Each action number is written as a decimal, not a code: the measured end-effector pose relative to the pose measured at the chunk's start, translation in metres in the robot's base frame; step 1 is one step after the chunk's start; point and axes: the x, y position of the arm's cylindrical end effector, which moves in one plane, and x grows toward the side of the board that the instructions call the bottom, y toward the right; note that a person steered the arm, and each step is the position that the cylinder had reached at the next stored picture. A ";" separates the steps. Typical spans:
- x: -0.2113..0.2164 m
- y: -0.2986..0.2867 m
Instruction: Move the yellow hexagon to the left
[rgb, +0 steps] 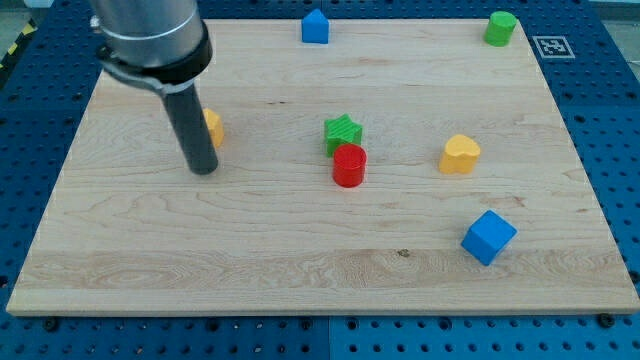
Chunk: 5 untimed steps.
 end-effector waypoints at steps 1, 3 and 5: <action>-0.037 0.000; -0.044 0.023; -0.095 0.035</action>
